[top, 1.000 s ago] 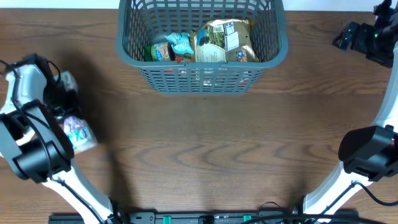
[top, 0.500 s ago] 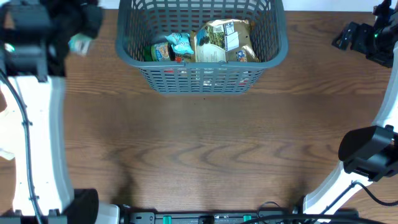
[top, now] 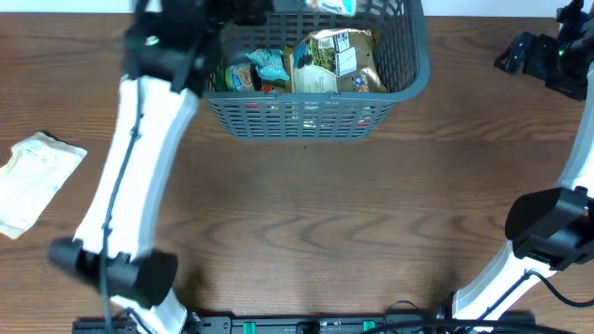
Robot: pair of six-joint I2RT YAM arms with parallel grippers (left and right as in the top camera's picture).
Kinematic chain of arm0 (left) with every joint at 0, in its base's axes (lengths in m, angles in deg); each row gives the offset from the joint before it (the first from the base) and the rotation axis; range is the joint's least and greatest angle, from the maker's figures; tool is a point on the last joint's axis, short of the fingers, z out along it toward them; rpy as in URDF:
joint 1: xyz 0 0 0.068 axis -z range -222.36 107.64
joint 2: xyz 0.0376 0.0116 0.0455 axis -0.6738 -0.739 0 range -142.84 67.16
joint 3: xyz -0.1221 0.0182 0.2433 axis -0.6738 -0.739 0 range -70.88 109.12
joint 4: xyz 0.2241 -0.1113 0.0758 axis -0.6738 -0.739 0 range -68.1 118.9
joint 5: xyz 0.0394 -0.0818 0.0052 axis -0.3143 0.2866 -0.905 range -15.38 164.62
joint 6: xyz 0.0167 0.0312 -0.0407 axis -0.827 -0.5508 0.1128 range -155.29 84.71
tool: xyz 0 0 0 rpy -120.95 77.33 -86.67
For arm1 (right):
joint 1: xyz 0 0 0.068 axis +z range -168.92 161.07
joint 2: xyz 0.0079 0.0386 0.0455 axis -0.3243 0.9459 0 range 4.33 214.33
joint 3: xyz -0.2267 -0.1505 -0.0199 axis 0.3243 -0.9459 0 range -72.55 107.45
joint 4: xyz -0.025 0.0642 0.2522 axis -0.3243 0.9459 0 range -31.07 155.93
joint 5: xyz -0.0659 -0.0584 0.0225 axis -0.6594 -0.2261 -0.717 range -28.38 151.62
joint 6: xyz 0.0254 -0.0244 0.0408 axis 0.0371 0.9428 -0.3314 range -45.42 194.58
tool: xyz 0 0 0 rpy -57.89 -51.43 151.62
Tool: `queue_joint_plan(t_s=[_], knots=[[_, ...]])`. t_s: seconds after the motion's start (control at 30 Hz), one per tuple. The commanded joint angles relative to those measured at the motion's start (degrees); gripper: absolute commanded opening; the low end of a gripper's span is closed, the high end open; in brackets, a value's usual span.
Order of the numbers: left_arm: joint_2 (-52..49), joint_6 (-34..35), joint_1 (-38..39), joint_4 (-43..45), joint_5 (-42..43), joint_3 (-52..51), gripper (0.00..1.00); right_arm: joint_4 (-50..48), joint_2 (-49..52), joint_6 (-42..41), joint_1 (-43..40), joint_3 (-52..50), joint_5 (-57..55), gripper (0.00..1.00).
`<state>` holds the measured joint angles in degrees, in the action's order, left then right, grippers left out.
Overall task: Pack container
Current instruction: 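Lift the tissue box over the basket and release it inside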
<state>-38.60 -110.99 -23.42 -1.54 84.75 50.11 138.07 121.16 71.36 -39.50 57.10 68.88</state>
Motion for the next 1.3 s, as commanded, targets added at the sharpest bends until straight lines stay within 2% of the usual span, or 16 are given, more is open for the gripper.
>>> queue_joint_plan(t_s=[0.0,0.33,0.37,0.47,0.5,0.53,0.67,0.8,1.0,1.07,1.17,1.27], knots=[[-5.0,-2.8,0.9,0.5,0.0,0.0,0.06,-0.1,0.5,0.5,-0.3,-0.1,0.7,0.99],[-15.3,-2.7,2.1,-7.0,-0.1,0.0,0.06,-0.1,0.5,0.5,-0.3,-0.1,0.7,0.99],[-15.7,-2.5,2.1,-7.9,-0.1,0.0,0.15,-0.2,0.5,0.5,-0.3,-0.1,0.7,0.99],[-16.1,3.2,2.1,-8.6,-0.1,0.0,0.54,-0.4,0.5,0.5,-0.3,-0.1,0.7,0.99],[-16.1,4.0,2.1,-8.6,-0.1,0.0,0.69,-0.5,0.5,0.5,-0.3,-0.1,0.7,0.99],[-16.0,4.0,2.1,-8.6,-0.1,0.0,0.98,-0.5,0.5,0.5,-0.3,-0.1,0.7,0.99],[-15.4,4.9,2.1,-8.5,-0.4,0.0,0.98,-0.5,0.5,0.7,-0.3,-0.1,0.7,0.99],[-12.7,12.1,2.1,-7.6,-2.6,0.0,0.98,-0.5,0.5,1.2,-0.3,-0.1,0.7,0.99],[-3.1,14.9,2.0,-4.2,-10.8,0.1,0.98,-0.5,0.5,1.2,-0.3,-0.1,0.7,0.99],[0.6,20.6,1.6,-1.6,-15.7,0.1,0.98,-0.5,0.5,1.2,-0.3,-0.1,0.7,0.99],[5.8,34.4,-1.0,0.5,-24.3,0.1,0.98,-0.8,0.5,1.2,-0.3,-0.1,0.7,0.99],[10.1,60.6,-6.0,-2.4,-38.7,0.1,0.98,-1.2,0.5,1.2,-0.3,-0.1,0.7,0.99]])
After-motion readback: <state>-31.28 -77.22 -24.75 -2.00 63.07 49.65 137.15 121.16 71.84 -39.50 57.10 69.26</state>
